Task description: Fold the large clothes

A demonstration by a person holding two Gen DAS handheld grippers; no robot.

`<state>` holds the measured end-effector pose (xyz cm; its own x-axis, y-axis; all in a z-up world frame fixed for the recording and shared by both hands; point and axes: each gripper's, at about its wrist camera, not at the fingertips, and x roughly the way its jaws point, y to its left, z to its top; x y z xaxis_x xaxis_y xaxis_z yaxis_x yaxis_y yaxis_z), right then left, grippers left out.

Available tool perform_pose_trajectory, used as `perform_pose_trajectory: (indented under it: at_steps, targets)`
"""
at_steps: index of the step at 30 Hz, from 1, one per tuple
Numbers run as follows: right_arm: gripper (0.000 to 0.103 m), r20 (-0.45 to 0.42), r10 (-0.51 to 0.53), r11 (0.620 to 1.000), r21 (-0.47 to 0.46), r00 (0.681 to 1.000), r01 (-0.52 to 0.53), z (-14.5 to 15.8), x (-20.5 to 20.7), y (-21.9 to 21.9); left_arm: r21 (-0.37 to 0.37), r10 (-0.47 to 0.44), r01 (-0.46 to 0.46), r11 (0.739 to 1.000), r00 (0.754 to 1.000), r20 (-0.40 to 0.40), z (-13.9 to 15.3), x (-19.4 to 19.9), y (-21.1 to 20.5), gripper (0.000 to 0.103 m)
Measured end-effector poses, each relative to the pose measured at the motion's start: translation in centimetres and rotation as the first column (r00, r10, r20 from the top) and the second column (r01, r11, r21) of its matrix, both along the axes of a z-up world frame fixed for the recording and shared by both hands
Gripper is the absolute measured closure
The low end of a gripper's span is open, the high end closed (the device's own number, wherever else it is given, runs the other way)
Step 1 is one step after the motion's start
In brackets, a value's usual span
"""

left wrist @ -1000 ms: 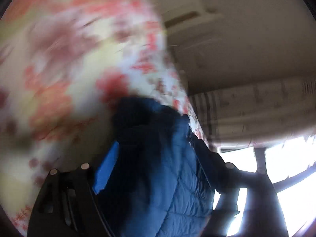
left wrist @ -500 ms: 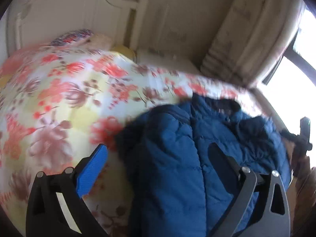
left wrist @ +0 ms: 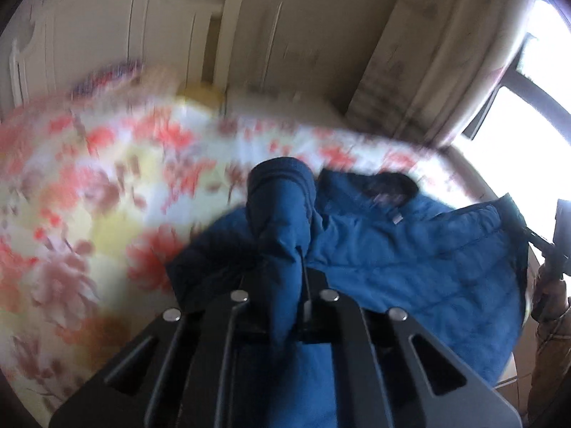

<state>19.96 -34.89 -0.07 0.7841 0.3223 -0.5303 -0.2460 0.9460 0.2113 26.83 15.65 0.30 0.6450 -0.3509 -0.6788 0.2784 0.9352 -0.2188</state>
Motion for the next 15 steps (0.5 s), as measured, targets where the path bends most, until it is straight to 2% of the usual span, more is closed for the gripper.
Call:
perform_pose_trajectory:
  at_steps: [2, 4, 6, 7, 8, 11, 13, 14, 15]
  targets:
    - [0.09, 0.069, -0.012, 1.0, 0.005, 0.998, 0.011, 3.1, -0.6, 0.0, -0.084, 0.011, -0.007, 0.996, 0.999, 0.046, 2.8, -0.4, 0.9, 0.095]
    - [0.09, 0.105, -0.037, 0.999, -0.005, 0.994, 0.038, 5.6, 0.6, 0.1, -0.138, 0.043, -0.034, 0.99, 0.997, 0.062, 5.0, 0.8, 1.3, 0.095]
    - [0.09, 0.08, -0.081, 0.997, -0.009, 0.993, 0.082, 6.8, 4.4, 0.1, -0.156, 0.093, -0.086, 0.984, 0.995, 0.038, 6.1, 3.5, 1.2, 0.094]
    - [0.09, 0.057, -0.096, 0.995, -0.018, 0.994, 0.097, 6.7, 6.0, 0.1, -0.129, 0.118, -0.115, 0.985, 0.993, 0.012, 6.0, 5.6, 0.8, 0.094]
    - [0.09, 0.027, -0.112, 0.993, -0.035, 0.993, 0.113, 6.1, 8.0, 0.2, -0.093, 0.14, -0.142, 0.985, 0.99, -0.025, 5.3, 7.8, 0.3, 0.094]
    - [0.09, -0.155, -0.155, 0.988, -0.023, 0.976, 0.154, 1.2, 13.4, -0.1, -0.061, 0.185, -0.197, 0.979, 0.97, -0.157, 1.2, 11.9, -0.2, 0.094]
    - [0.09, -0.225, -0.197, 0.98, -0.05, 0.954, 0.19, -2.6, 14.8, -0.3, -0.023, 0.205, -0.212, 0.977, 0.962, -0.183, -1.4, 12.7, -0.6, 0.092]
    - [0.089, -0.262, -0.21, 0.978, -0.042, 0.942, 0.207, -4.7, 15.3, -0.7, 0.015, 0.218, -0.219, 0.976, 0.959, -0.182, -3.4, 12.9, -0.9, 0.088]
    - [0.088, -0.286, -0.21, 0.977, -0.02, 0.935, 0.213, -6.0, 15.4, -1.1, 0.025, 0.219, -0.218, 0.976, 0.958, -0.184, -4.4, 12.9, -1.0, 0.079]
